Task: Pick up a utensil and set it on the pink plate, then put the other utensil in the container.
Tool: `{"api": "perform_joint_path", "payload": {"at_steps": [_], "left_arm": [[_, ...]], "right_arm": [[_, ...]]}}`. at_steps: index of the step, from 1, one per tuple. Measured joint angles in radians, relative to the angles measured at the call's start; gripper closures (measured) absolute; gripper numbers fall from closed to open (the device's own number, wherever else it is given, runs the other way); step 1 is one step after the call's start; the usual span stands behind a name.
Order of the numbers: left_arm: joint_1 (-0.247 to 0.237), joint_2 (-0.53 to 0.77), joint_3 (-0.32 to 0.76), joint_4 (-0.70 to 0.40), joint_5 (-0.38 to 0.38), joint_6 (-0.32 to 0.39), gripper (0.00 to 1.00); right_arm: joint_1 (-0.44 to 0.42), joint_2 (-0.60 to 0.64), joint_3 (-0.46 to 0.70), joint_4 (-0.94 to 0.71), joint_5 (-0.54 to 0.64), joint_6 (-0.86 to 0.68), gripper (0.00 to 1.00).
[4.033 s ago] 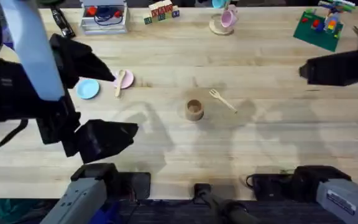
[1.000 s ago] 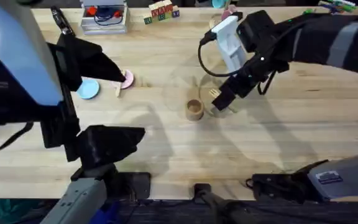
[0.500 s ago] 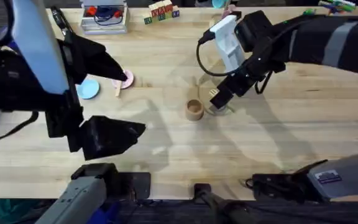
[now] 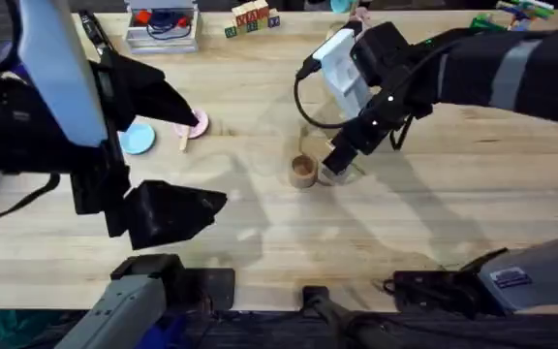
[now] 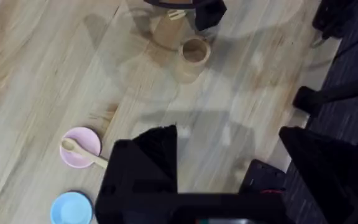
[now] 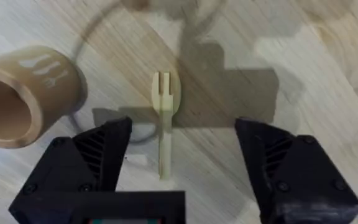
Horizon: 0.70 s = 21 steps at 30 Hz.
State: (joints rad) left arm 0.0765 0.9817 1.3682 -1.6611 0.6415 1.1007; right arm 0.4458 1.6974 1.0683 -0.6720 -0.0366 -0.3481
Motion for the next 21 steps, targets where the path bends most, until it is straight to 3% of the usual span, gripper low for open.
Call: {"api": "perform_joint_path", "payload": {"at_steps": [10, 13, 15, 17, 21], "left_arm": [[0.0, 0.0, 0.0, 0.0, -0.001, 0.0, 0.008], [0.0, 0.0, 0.0, 0.0, -0.001, 0.0, 0.008], [0.0, 0.0, 0.0, 0.0, -0.001, 0.0, 0.008], [0.0, 0.0, 0.0, 0.0, -0.001, 0.0, 0.008], [0.0, 0.0, 0.0, 0.0, -0.002, 0.0, 0.008]], "right_arm": [[0.001, 0.02, 0.016, -0.01, 0.007, 0.005, 0.01], [0.001, 0.019, 0.016, -0.008, 0.012, 0.009, 0.081], [0.001, 0.021, 0.017, -0.003, 0.013, 0.01, 0.197], [0.001, 0.024, 0.019, 0.002, 0.01, 0.01, 0.381], [0.001, 0.026, 0.023, 0.01, 0.007, 0.012, 0.92]]}}
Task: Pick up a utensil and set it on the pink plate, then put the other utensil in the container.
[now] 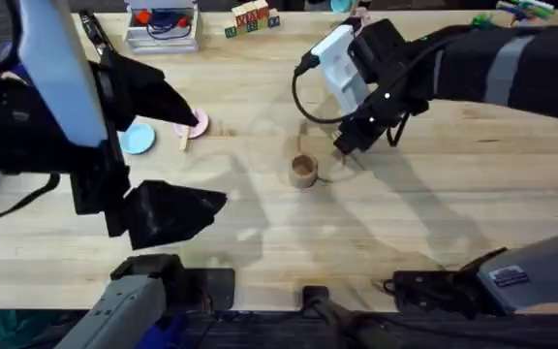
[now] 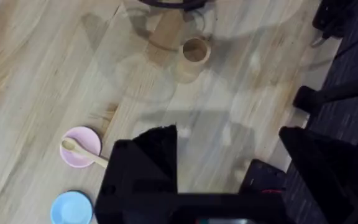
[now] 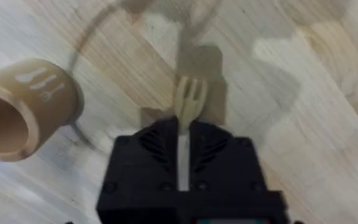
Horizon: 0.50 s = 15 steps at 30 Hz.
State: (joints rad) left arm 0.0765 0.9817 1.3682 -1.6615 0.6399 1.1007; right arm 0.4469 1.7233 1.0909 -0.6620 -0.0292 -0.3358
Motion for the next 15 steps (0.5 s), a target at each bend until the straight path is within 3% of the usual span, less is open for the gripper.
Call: {"api": "perform_joint_path", "payload": {"at_steps": [2, 11, 15], "left_arm": [[0.0, 0.0, 0.0, 0.0, 0.0, 0.0, 0.008], [0.0, 0.0, 0.0, 0.0, -0.004, 0.0, 0.007], [0.0, 0.0, 0.0, 0.0, -0.005, 0.0, 0.007]], "right_arm": [[0.0, 0.0, 0.002, 0.0, -0.001, 0.001, 0.963], [0.0, 0.003, 0.009, -0.014, -0.001, 0.001, 0.973], [0.0, 0.032, 0.061, -0.126, -0.003, 0.002, 0.974]]}}
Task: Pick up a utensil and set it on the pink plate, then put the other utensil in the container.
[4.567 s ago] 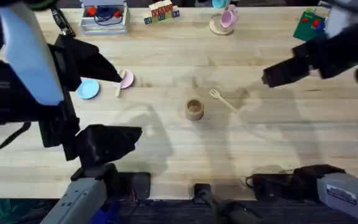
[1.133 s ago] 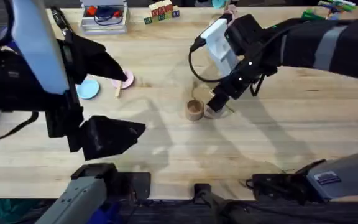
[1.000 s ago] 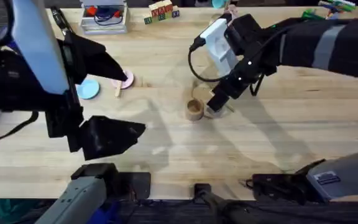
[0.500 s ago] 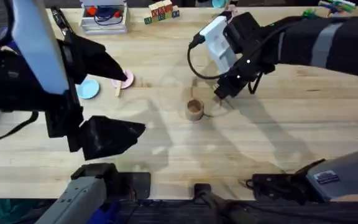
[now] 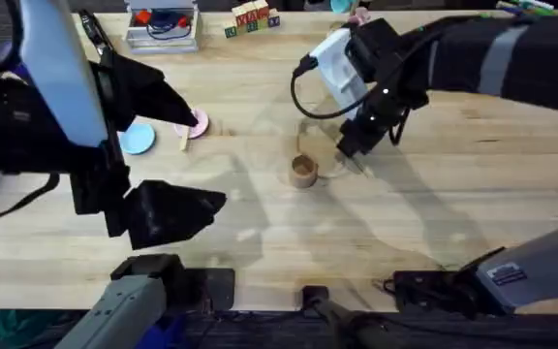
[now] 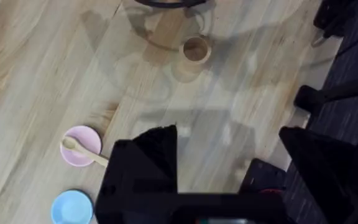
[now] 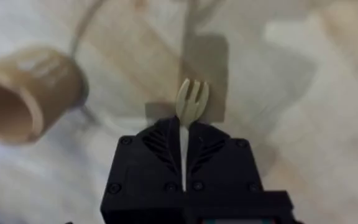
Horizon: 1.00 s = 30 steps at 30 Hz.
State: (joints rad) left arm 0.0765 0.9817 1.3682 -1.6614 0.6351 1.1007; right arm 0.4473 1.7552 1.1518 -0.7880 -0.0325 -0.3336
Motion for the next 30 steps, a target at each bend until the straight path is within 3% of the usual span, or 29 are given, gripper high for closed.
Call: {"api": "perform_joint_path", "payload": {"at_steps": [11, 30], "left_arm": [[0.0, 0.0, 0.0, 0.0, -0.007, 0.0, 0.007], [0.0, 0.0, 0.0, 0.0, -0.01, 0.0, 0.008]], "right_arm": [[0.001, 0.035, 0.266, -0.292, -0.009, 0.001, 0.97], [0.002, -0.268, 0.272, -0.41, -0.024, 0.025, 0.968]]}}
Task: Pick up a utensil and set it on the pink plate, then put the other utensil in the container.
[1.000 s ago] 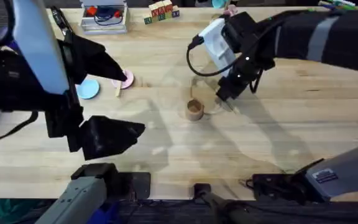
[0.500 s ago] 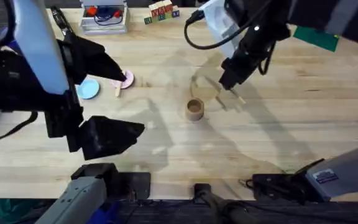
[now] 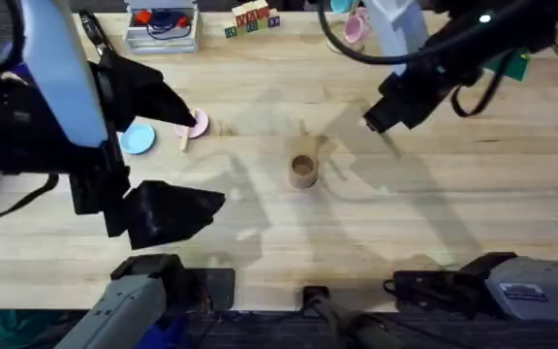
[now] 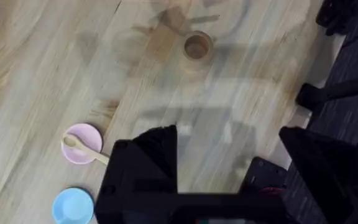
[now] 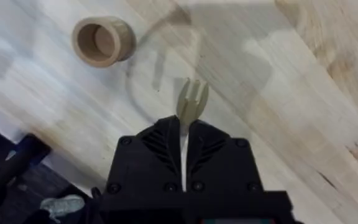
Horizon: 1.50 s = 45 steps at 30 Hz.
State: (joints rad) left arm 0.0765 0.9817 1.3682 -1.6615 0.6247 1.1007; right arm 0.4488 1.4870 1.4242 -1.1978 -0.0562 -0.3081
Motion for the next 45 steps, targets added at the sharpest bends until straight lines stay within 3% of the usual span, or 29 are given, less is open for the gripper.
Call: {"api": "perform_joint_path", "payload": {"at_steps": [8, 21, 32, 40, 45], "left_arm": [[0.0, 0.0, 0.0, 0.0, 0.0, 0.0, 0.008], [0.0, 0.0, 0.0, 0.0, 0.0, 0.0, 0.008], [0.0, 0.0, 0.0, 0.0, 0.0, 0.0, 0.008], [0.0, 0.0, 0.0, 0.0, 0.0, 0.0, 0.009], [0.0, 0.0, 0.0, 0.0, 0.0, 0.0, 0.008]], "right_arm": [[0.0, -0.081, -0.017, -0.008, -0.012, 0.016, 0.968], [0.0, -0.387, -0.284, 0.081, -0.012, 0.097, 0.968], [0.0, -0.658, -0.537, 0.411, -0.016, 0.171, 0.968], [0.0, -0.672, -0.655, 0.699, -0.059, 0.157, 0.968], [0.0, -0.623, -0.675, 0.738, -0.139, 0.101, 0.968]]}}
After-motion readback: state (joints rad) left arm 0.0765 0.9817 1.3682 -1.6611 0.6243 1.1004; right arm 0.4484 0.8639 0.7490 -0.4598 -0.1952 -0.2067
